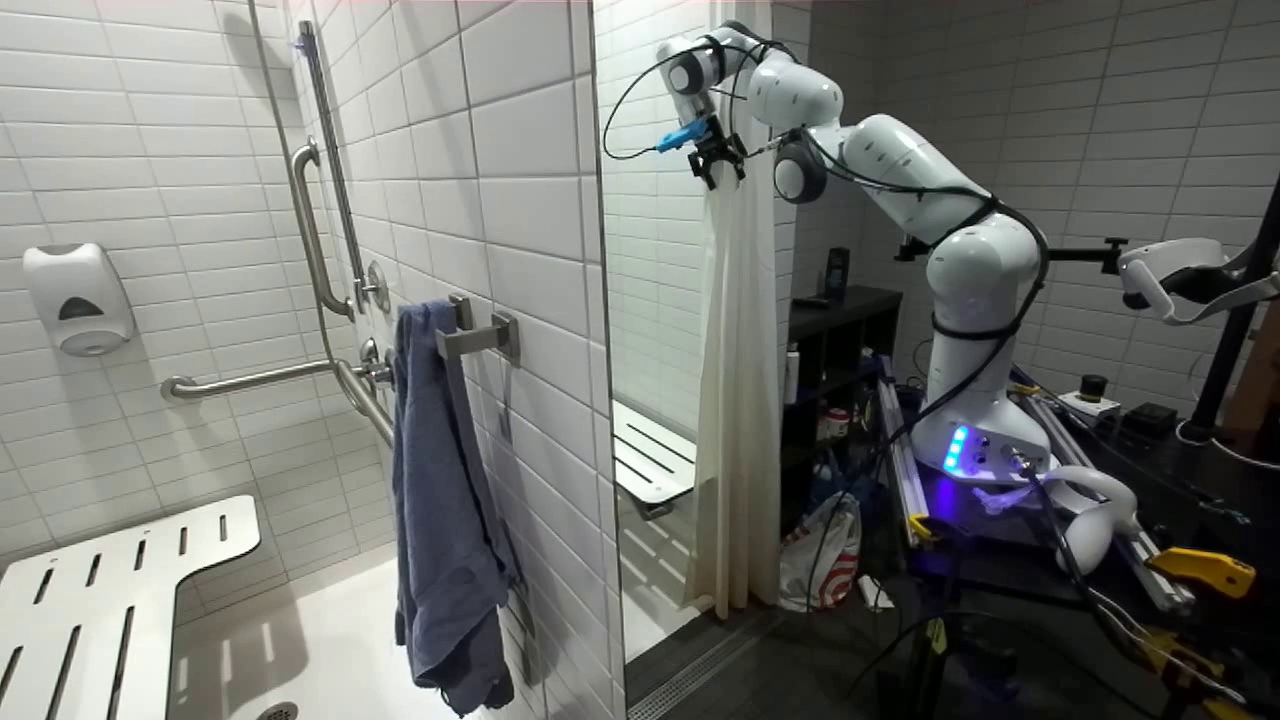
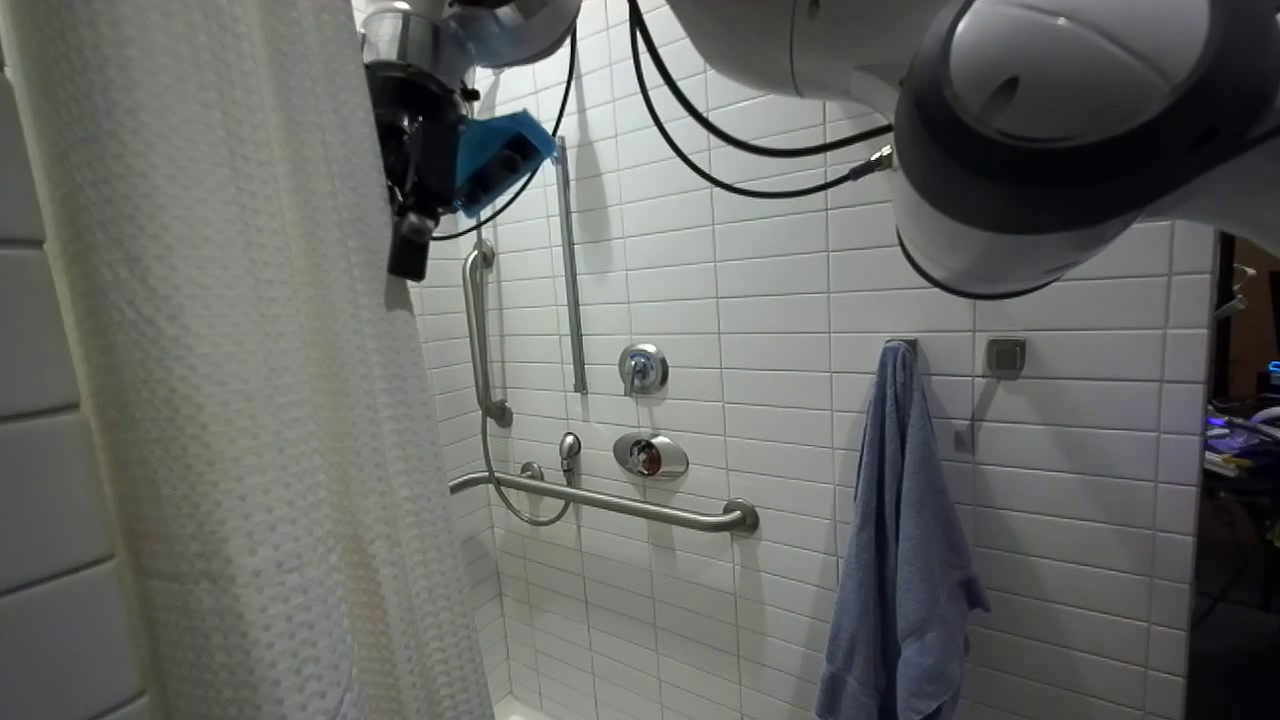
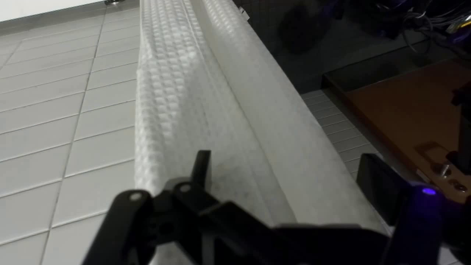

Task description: Pull the curtain to the left

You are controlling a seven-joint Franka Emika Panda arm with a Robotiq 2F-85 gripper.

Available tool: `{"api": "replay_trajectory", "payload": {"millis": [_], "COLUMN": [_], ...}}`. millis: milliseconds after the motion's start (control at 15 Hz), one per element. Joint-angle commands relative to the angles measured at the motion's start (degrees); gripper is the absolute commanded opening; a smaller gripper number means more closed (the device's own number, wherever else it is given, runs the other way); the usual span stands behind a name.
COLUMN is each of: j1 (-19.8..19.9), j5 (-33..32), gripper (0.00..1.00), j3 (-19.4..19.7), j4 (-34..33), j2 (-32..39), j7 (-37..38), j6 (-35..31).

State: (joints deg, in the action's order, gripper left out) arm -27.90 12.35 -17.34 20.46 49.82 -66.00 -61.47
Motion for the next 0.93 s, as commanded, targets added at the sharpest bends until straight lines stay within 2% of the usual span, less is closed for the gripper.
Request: {"api": "replay_trajectory", "payload": {"millis": [0,400,867], "j1": [0.2,0.2,3.4], "j5": [0.0,0.0,0.1], "gripper": [1.0,1.0,1.0], "j3": [-0.1,-0.1,0.5], "j4": [1.1,1.4,0.6], "j2": [-0.6,-0.6,-1.5], "j7": [-0.1,0.0,3.7], "j6": [-0.4,-0.4,-2.8]}}
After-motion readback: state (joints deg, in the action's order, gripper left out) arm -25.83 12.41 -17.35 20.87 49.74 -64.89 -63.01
